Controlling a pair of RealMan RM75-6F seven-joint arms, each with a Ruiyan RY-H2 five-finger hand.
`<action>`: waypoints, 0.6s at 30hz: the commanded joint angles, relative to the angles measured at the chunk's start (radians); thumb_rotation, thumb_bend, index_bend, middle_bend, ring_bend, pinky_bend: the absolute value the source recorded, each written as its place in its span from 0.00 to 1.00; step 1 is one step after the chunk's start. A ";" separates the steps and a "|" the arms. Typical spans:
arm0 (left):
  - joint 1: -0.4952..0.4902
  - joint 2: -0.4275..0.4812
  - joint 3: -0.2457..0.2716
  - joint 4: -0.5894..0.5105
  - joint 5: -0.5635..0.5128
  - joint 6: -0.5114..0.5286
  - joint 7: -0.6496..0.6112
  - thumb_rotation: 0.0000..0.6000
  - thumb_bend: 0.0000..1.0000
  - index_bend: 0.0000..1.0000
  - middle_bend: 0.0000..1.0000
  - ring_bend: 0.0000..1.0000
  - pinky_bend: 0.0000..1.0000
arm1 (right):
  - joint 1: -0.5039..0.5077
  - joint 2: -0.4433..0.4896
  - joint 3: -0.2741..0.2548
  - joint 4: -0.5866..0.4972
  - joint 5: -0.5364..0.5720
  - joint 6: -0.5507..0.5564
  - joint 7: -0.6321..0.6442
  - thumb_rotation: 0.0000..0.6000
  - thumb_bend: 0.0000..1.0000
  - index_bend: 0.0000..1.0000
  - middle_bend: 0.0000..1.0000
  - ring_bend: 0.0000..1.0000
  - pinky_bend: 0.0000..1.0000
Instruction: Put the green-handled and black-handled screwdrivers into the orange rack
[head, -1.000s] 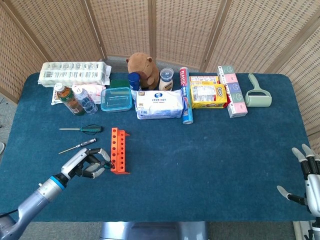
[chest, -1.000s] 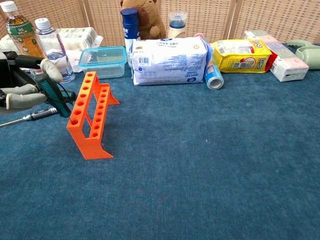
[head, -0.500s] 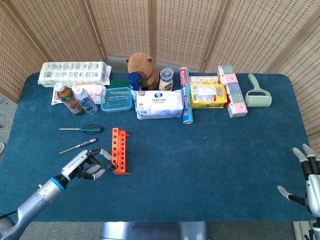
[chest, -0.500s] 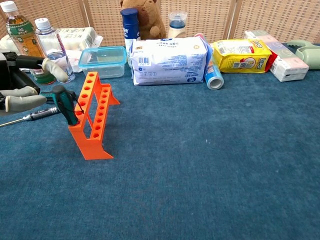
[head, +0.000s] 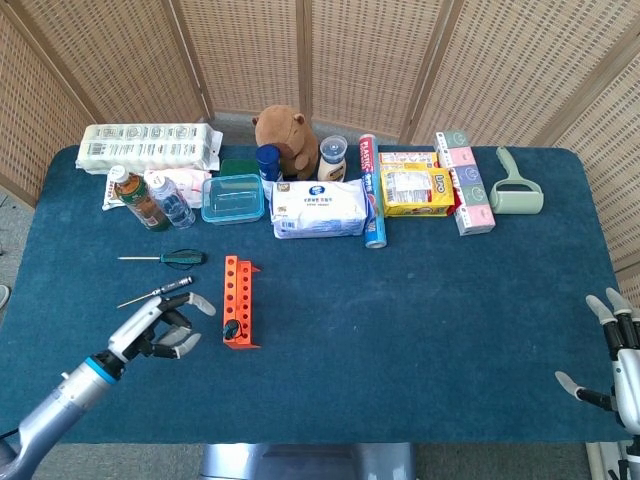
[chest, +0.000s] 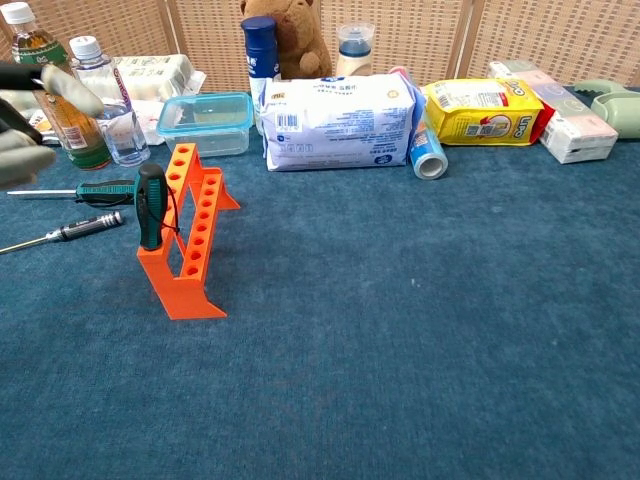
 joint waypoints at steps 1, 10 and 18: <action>0.029 0.036 -0.003 -0.005 0.004 0.051 0.021 1.00 0.43 0.36 0.96 0.89 0.90 | 0.000 0.000 -0.001 0.000 -0.001 0.000 -0.001 1.00 0.00 0.10 0.00 0.00 0.00; 0.082 0.033 -0.101 0.060 -0.381 0.010 0.591 1.00 0.39 0.36 0.96 0.89 0.90 | 0.003 -0.008 -0.003 -0.001 0.000 -0.007 -0.018 1.00 0.00 0.10 0.00 0.00 0.00; 0.042 -0.099 -0.166 0.241 -0.604 -0.109 0.808 1.00 0.35 0.36 0.96 0.89 0.90 | 0.006 -0.015 -0.002 -0.003 0.006 -0.012 -0.034 1.00 0.00 0.10 0.00 0.00 0.00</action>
